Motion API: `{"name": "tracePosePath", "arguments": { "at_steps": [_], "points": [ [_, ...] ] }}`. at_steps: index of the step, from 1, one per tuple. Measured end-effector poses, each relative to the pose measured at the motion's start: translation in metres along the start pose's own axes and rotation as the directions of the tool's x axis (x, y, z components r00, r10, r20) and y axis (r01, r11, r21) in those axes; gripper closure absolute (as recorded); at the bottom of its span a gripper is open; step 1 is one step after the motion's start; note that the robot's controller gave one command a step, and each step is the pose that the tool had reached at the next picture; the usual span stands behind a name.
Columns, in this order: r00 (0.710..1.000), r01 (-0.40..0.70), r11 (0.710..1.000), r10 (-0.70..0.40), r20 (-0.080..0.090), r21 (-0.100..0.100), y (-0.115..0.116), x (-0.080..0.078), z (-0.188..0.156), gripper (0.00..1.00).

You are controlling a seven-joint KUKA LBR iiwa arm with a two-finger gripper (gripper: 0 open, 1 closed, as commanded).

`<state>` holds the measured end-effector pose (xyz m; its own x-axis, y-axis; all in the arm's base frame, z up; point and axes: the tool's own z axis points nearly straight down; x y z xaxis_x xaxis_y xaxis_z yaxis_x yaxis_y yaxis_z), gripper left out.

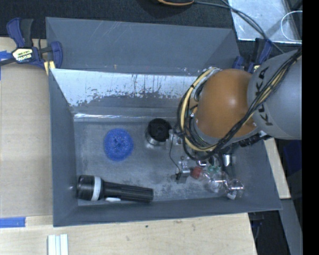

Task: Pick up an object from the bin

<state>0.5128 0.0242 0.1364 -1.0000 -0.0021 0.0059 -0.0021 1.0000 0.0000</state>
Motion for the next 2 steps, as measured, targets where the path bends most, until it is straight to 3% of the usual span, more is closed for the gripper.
{"name": "tracePosePath", "arguments": {
  "at_steps": [1, 2],
  "points": [
    [1.0, -0.001, 1.0, 0.001, 0.009, 0.0, 0.0, -0.002, -0.005, 0.0],
    [0.98, -0.197, 0.98, 0.197, 0.008, -0.002, -0.003, -0.076, 0.064, 0.0]
  ]
}}
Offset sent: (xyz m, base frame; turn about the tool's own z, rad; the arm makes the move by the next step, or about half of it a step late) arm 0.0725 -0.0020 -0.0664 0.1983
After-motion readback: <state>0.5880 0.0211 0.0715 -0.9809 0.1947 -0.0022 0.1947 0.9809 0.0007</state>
